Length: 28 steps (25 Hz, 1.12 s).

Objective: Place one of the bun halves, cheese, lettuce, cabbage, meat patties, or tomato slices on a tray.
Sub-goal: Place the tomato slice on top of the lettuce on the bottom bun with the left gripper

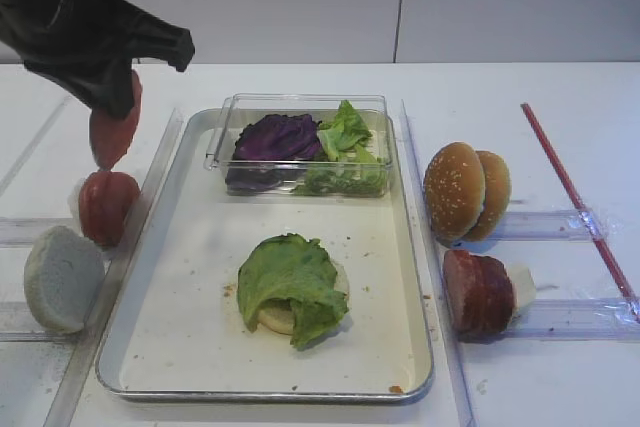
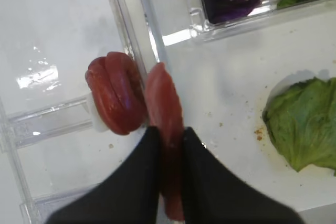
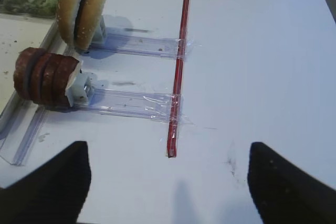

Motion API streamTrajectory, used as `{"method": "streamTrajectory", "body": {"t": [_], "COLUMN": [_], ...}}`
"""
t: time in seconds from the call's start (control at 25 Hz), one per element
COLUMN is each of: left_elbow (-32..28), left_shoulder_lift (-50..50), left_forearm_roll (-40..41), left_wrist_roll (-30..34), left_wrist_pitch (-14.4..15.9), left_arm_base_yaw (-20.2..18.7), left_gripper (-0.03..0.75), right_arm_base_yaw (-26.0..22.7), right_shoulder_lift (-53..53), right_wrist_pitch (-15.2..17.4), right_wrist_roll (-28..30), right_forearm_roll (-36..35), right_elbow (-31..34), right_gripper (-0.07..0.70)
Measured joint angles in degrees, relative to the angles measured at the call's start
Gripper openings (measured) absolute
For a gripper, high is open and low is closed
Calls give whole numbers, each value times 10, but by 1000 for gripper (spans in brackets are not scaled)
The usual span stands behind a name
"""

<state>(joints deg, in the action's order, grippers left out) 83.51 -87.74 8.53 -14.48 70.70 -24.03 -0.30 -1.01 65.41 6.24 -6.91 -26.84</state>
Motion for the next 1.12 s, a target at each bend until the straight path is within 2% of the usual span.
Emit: {"method": "streamTrajectory", "body": {"t": [0.36,0.72,0.88,1.12], "left_elbow": [-147,-217,-243,-279], "left_shoulder_lift": [75,94,94,94], "left_forearm_roll": [-33,-79,-206,-425], "left_wrist_roll": [0,9,100,274], "left_wrist_pitch": [-65,-107,-133,-143], "left_arm_base_yaw": [0,6,50,146], "left_gripper": [48,47,47,47], "right_arm_base_yaw": [0,0,0,0], "right_shoulder_lift": [0,0,0,0], "right_wrist_pitch": [0,0,0,0], "right_wrist_roll": [0,0,0,0], "right_forearm_roll": [0,0,0,0], "right_elbow": [0,0,0,0], "right_gripper": [616,616,616,616]}}
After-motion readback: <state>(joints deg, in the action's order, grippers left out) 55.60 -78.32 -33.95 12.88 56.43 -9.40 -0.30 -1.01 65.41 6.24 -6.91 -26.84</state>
